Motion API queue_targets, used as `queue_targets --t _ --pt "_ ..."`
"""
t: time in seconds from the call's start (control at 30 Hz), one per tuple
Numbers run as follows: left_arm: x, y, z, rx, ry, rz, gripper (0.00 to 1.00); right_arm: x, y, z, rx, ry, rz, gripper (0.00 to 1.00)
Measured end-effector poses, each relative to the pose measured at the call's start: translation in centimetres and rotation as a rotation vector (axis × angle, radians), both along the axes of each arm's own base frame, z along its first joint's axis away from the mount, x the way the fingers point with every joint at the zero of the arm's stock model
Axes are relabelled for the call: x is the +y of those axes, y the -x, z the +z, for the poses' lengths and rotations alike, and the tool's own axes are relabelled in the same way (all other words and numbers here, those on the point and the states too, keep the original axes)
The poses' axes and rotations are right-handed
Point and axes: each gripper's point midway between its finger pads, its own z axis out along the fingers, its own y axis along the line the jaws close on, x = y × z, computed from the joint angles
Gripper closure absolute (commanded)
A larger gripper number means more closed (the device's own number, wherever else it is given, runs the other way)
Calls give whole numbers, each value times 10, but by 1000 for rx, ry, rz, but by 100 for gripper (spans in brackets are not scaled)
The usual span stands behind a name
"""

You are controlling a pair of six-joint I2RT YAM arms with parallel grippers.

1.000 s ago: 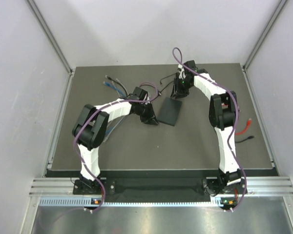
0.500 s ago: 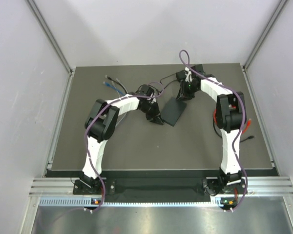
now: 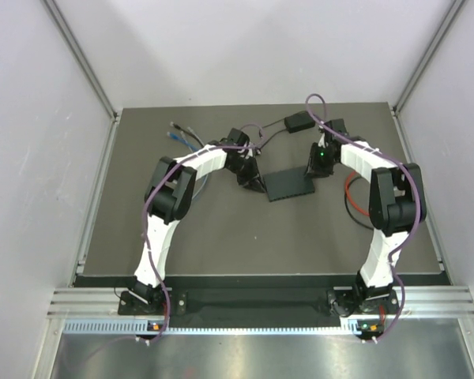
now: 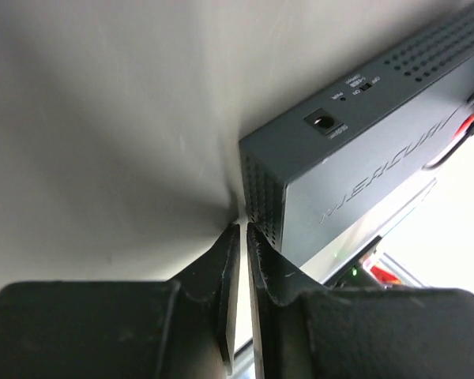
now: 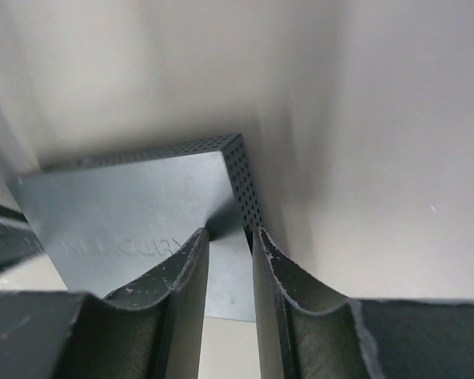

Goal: Pull the plug from the switch port

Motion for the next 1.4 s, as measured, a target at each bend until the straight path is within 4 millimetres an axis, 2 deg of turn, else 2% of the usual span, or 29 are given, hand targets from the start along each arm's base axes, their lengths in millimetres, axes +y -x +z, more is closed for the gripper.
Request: queue_targets --t 0.3,0.5,0.57,0.7,0.83,0.9,0.93,0.97,1.0,1.03,1.07,1.13,1.23,1.4 --pt "-2 -27 2 -70 23 22 82 -8 11 -3 40 22 -28 71" --pt "-2 -35 7 -151 14 -11 68 -12 30 -5 122 46 -23 60" --pt "-1 -36 10 -194 -4 -35 66 -13 30 2 128 55 -10 55" --pt "1 -32 27 -282 -31 -93 62 -13 15 28 61 84 16 50" --pt "14 -19 64 -372 -49 -146 58 -18 11 54 4 119 27 45" --pt "25 -13 85 -422 -56 -167 54 -20 12 65 -14 126 26 35" --pt "30 -10 97 -449 -60 -173 49 -21 14 69 -18 127 25 30" --pt "36 -6 107 -473 -64 -178 47 -21 17 72 -21 126 23 14" --pt "42 0 116 -493 -64 -182 40 -21 20 75 -25 120 14 0" --pt "47 5 124 -512 -61 -182 17 -20 26 78 -28 116 7 0" --pt "53 11 131 -525 -61 -183 2 -20 32 78 -30 115 8 0" --pt "66 25 142 -531 -47 -153 2 -19 48 77 -22 111 2 0" --pt "81 47 144 -515 -3 -91 2 -16 81 67 13 107 8 0" --pt "106 83 124 -410 100 89 2 -8 129 54 55 68 35 0"
